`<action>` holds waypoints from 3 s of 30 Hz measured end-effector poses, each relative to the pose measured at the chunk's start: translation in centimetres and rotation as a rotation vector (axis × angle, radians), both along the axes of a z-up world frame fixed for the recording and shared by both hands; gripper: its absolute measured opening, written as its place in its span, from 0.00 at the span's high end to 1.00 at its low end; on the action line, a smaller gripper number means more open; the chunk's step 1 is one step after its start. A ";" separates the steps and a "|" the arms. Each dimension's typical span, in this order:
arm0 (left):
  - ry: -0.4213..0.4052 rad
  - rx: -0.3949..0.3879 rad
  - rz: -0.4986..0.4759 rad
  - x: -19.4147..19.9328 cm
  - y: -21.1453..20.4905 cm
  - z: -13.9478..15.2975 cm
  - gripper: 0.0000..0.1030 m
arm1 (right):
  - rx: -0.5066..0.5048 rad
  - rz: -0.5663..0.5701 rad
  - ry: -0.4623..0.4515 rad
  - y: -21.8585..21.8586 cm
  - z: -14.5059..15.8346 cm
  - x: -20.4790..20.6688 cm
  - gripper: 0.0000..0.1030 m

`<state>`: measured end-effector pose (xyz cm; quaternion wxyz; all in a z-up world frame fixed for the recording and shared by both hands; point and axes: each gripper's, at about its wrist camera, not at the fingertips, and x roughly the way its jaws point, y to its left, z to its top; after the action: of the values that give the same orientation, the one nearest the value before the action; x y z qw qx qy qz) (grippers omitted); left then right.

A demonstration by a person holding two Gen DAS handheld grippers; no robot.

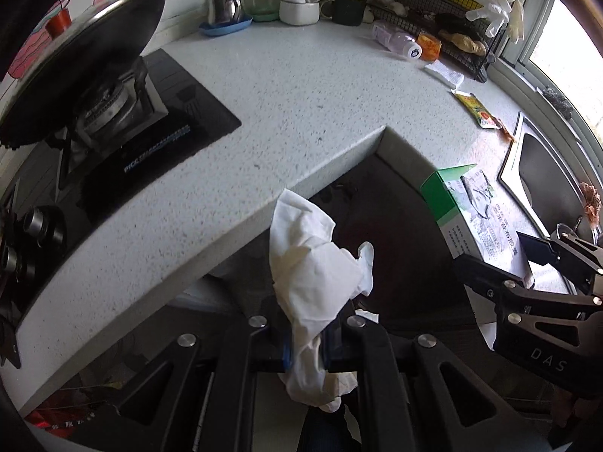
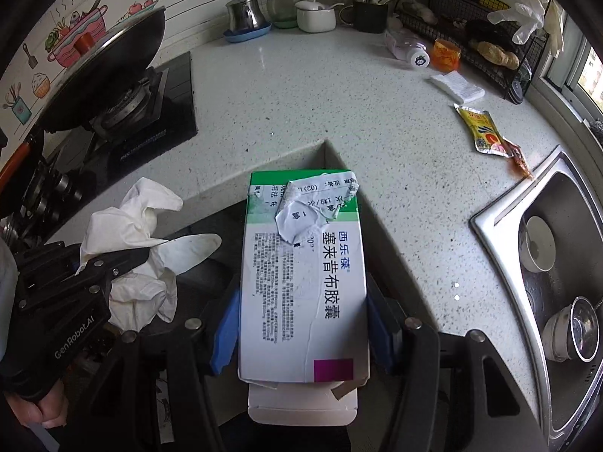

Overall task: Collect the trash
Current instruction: 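Carry the gloves and medicine box down to the red bin, then open the left tool over the bin while the right tool releases the box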

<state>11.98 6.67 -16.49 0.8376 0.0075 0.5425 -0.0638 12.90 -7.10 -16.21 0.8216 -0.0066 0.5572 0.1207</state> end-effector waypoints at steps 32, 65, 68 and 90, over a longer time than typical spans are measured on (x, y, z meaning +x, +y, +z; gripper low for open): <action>0.247 -0.013 -0.095 2.0 -4.0 -35.3 0.90 | -0.003 -0.054 0.240 -1.3 -33.5 1.2 0.46; 0.294 0.031 -0.055 3.1 -0.9 -40.0 0.21 | -0.031 0.096 0.266 1.2 -37.0 2.6 0.46; 0.287 0.048 -0.020 2.9 0.1 -40.1 0.21 | -0.047 0.143 0.261 2.3 -37.4 3.0 0.46; 0.268 0.097 0.067 1.9 1.8 -39.8 0.21 | -0.145 0.299 0.211 4.8 -37.5 3.6 0.06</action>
<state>13.90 8.45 -56.33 0.7579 0.0211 0.6520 -0.0101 16.53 -2.29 -53.69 0.7290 -0.1359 0.6402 0.2007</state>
